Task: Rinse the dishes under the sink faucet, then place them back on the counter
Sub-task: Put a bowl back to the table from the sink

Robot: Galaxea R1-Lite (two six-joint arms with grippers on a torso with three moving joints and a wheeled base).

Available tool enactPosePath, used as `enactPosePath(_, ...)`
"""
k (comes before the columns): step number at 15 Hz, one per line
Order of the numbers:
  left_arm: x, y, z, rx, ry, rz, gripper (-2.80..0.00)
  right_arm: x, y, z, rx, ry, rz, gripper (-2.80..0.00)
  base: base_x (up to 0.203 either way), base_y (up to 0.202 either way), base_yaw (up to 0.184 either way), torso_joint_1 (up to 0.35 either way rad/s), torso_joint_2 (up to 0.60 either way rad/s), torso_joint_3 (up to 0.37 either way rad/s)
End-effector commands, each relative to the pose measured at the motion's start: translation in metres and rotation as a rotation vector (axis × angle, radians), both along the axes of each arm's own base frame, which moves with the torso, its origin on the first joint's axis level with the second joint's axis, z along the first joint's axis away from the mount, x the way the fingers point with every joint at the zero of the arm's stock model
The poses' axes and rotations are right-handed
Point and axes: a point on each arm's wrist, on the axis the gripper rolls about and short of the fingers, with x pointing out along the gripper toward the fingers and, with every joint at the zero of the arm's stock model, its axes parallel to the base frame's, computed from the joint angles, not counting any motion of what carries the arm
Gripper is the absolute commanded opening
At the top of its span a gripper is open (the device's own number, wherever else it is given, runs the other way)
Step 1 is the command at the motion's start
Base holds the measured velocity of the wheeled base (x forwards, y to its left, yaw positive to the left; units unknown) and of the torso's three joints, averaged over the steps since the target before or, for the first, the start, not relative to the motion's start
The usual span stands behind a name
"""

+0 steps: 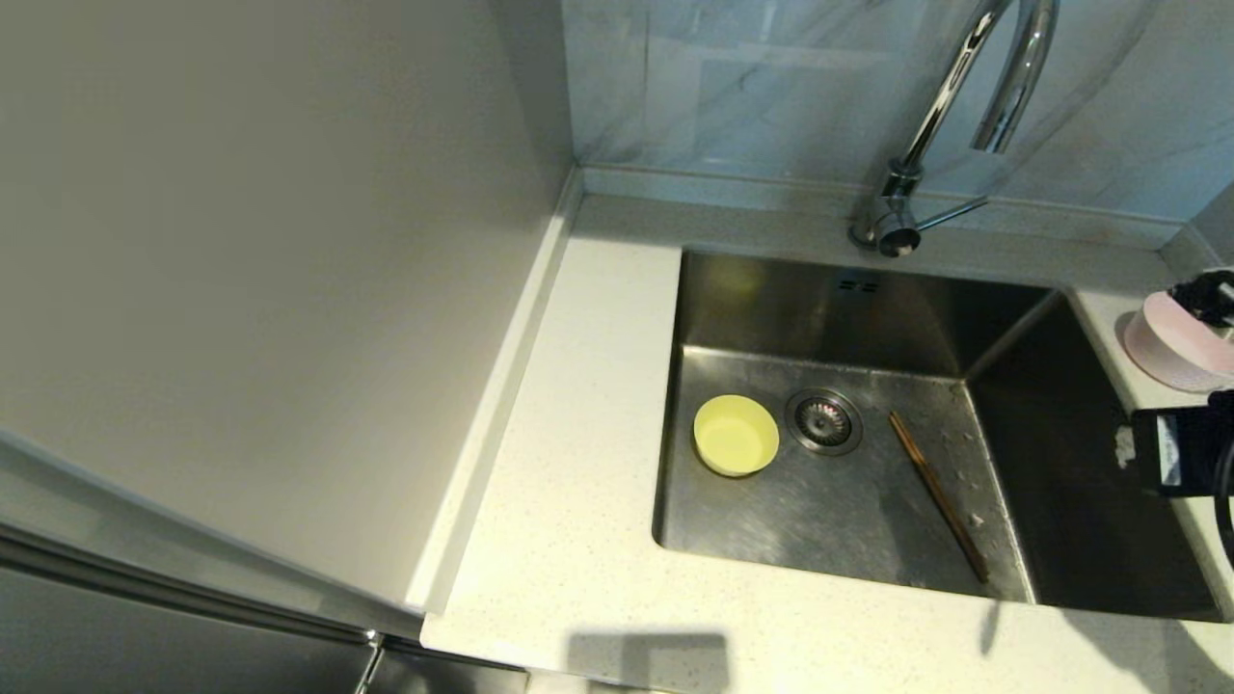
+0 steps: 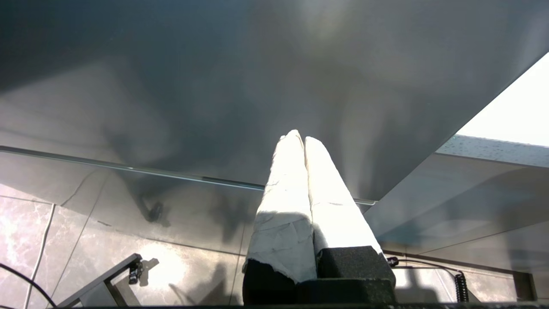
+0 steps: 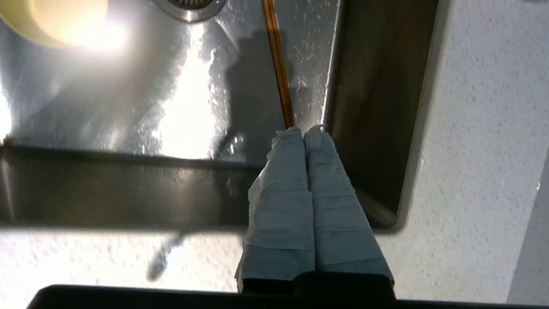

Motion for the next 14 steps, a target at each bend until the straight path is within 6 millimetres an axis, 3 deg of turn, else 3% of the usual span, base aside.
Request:
enactPosePath(1,0.000,0.000,0.000,-0.001,-0.004,0.000,-2.80,0.035,0.001,-0.007,0.003,0.053,-0.021,-2.80,0.000,0.000,0.000,0.000,0.00,0.000)
enactPosePath(6,0.000,0.000,0.000,-0.001,-0.004,0.000,-2.80,0.102,0.010,-0.026,0.027,0.120,-0.046,-2.80,0.000,0.000,0.000,0.000,0.00,0.000)
enactPosePath(11,0.000,0.000,0.000,-0.001,-0.004,0.000,-2.80,0.125,0.021,-0.061,0.079,0.214,-0.088,-2.80,0.000,0.000,0.000,0.000,0.00,0.000)
enactPosePath(14,0.000,0.000,0.000,-0.001,-0.004,0.000,-2.80,0.133,0.031,-0.071,0.080,0.244,-0.062,-2.80,0.000,0.000,0.000,0.000,0.00,0.000)
